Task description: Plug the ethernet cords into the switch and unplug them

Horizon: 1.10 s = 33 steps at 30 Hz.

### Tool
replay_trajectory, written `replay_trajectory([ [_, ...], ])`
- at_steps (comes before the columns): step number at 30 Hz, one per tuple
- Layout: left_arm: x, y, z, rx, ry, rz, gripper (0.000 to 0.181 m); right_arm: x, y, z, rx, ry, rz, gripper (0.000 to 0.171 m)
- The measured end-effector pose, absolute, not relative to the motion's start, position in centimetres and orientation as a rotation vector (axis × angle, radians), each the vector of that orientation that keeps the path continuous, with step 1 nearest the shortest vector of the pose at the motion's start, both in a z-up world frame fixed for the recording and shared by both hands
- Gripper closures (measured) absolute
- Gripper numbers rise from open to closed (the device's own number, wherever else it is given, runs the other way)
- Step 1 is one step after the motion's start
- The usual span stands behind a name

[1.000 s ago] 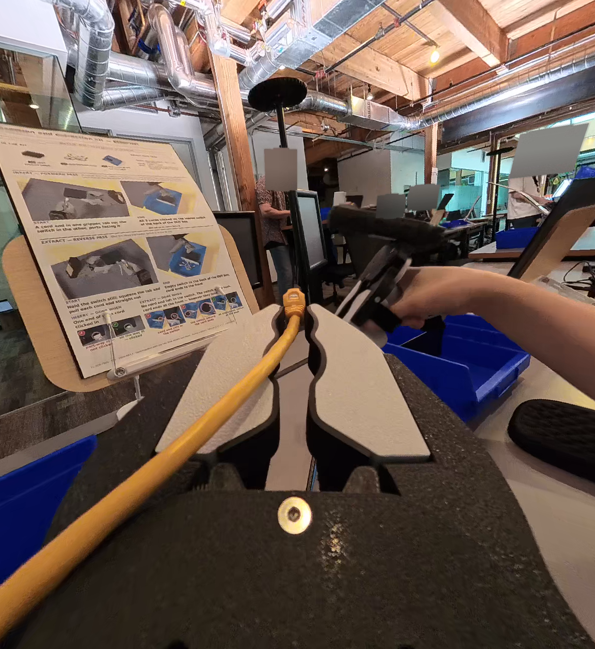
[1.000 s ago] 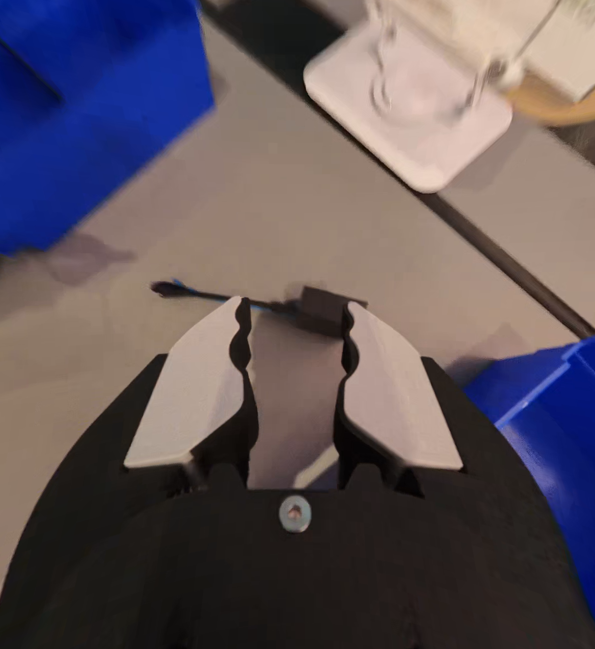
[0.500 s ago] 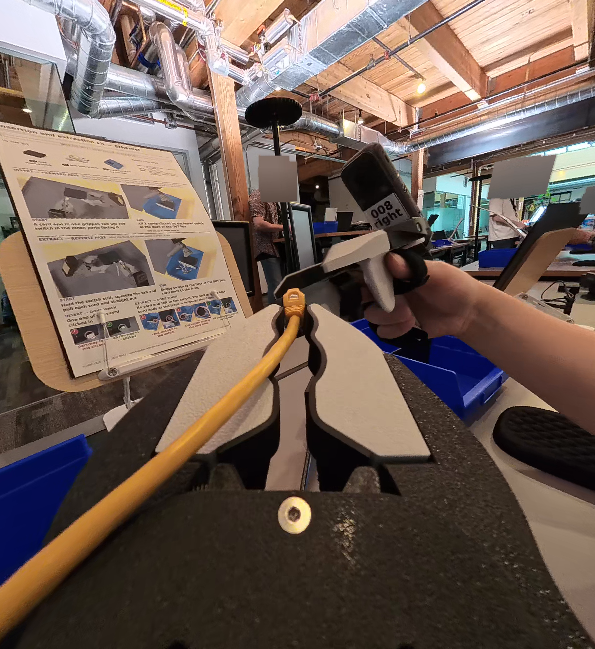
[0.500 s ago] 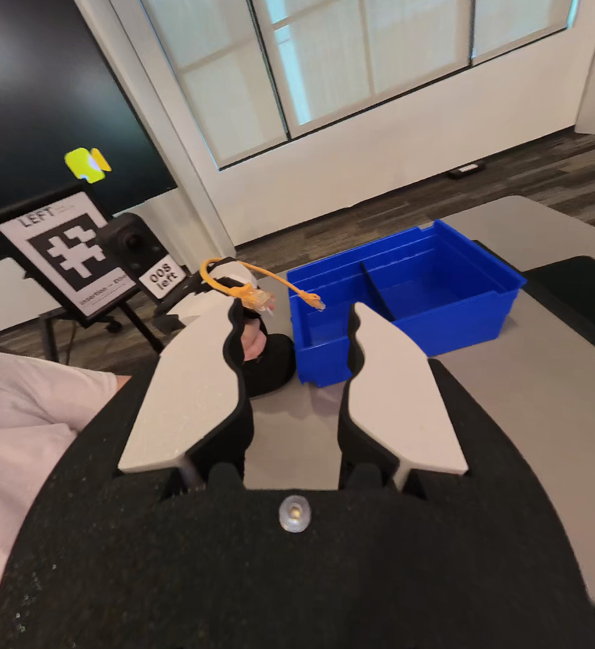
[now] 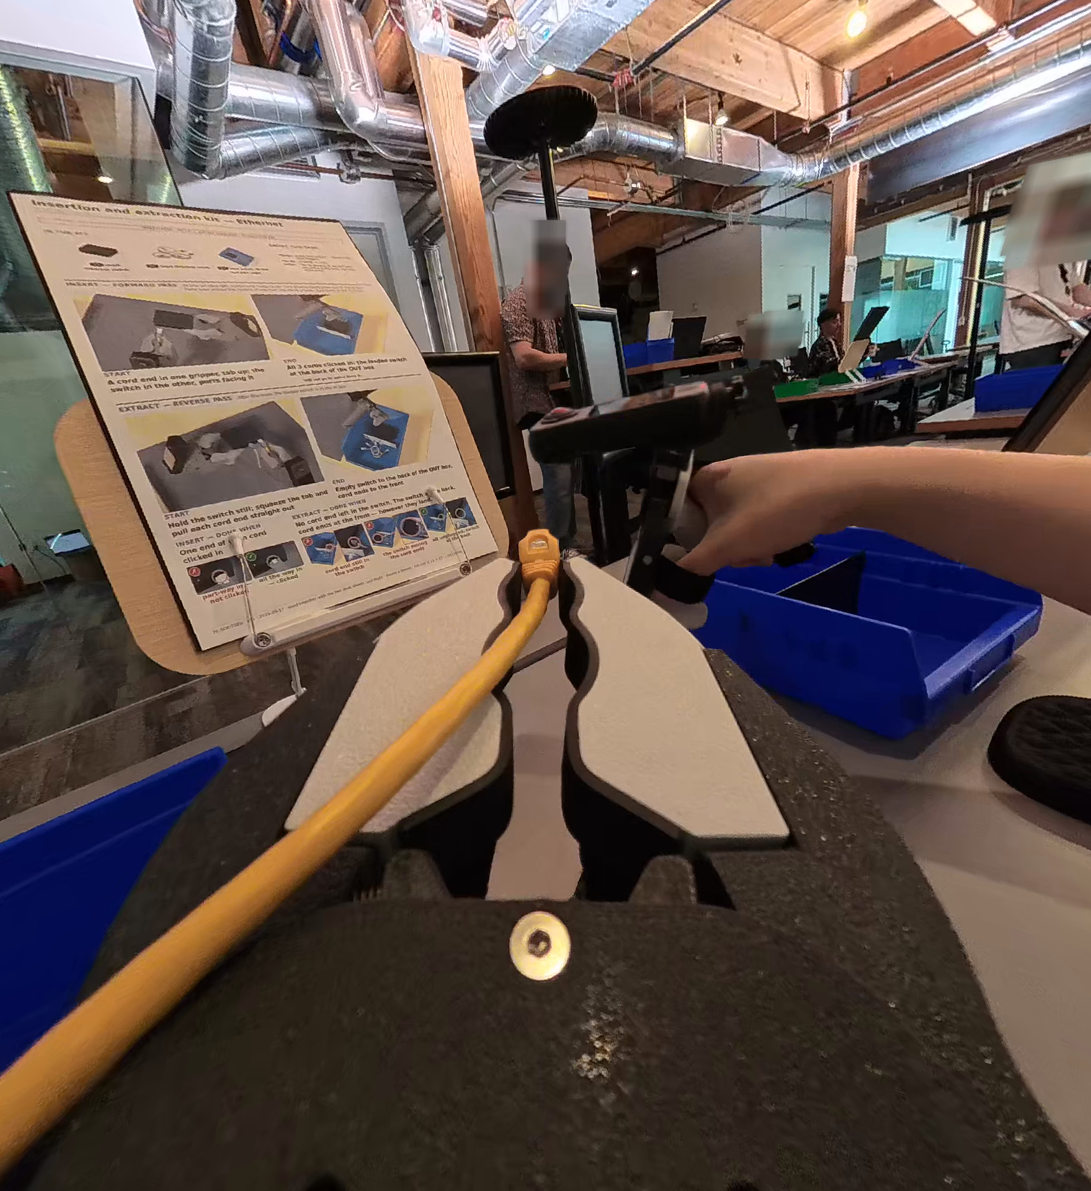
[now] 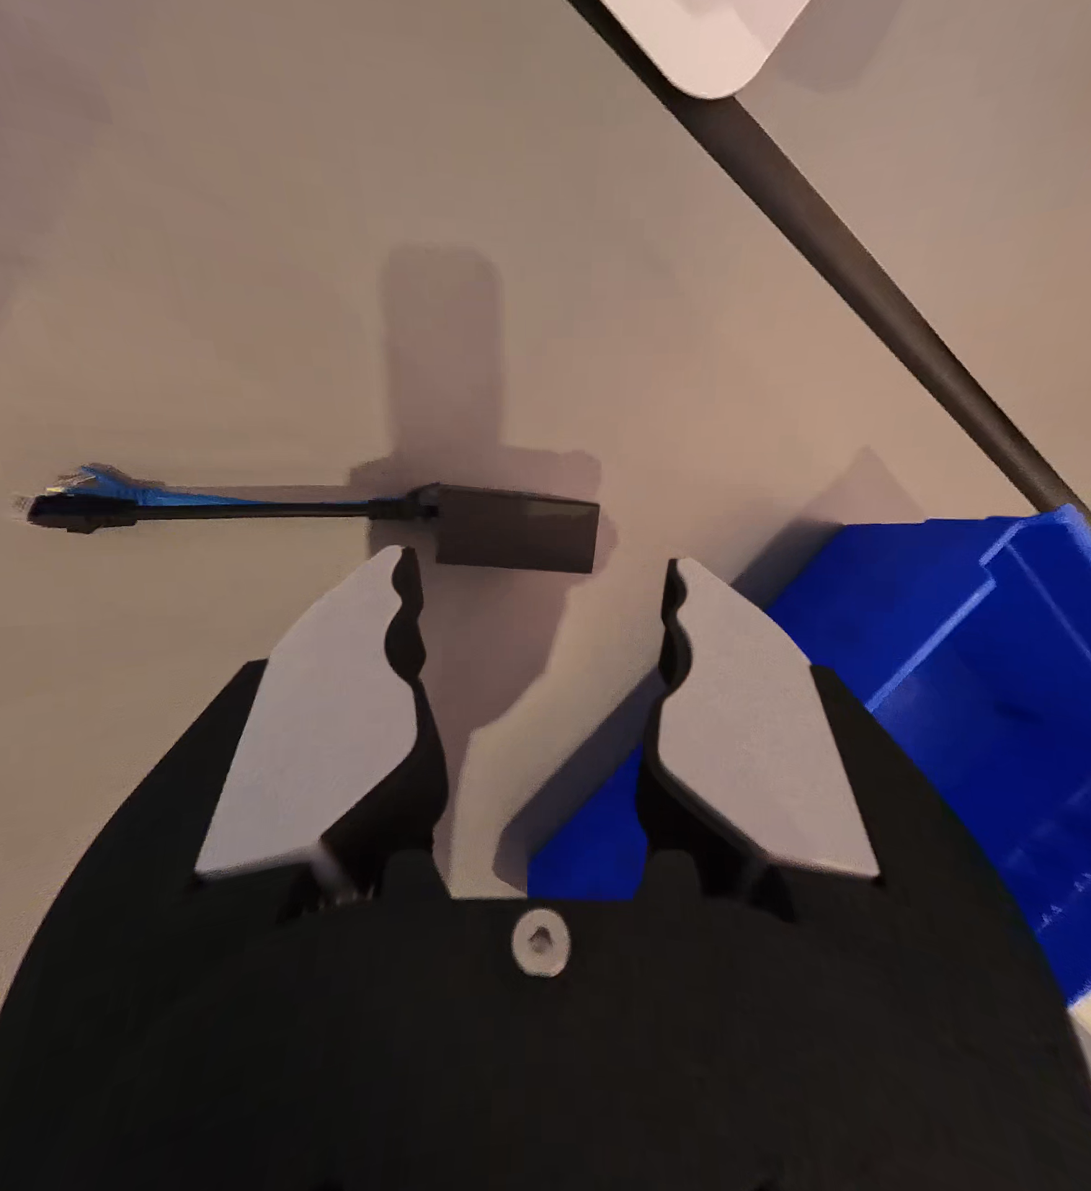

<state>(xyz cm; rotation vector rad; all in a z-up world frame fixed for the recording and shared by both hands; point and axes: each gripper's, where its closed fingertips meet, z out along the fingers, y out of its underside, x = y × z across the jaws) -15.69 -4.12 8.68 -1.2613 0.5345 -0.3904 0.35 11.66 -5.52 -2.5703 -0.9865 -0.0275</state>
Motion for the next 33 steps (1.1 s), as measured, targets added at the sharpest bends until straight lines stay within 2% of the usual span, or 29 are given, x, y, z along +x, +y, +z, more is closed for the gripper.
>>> replay_trajectory([
  [5,-15.5,-4.1,8.2,-1.274,0.539,-0.403,0.171,-0.3,11.1,-7.5,-2.727,-0.995,0.01,0.093],
  [9,-15.5,-4.3,8.2,-1.273,0.539,-0.416,0.171,0.2,11.8,-8.9,-2.772,-0.981,-0.022,0.094],
  [15,-15.3,-4.4,8.2,-1.271,0.545,-0.417,0.171,-0.2,11.7,-9.9,-2.812,-0.968,0.04,0.11],
  [33,-15.3,-4.6,8.2,-1.266,0.544,-0.432,0.171,-0.2,11.8,-11.1,-2.884,-0.939,0.079,0.11],
])
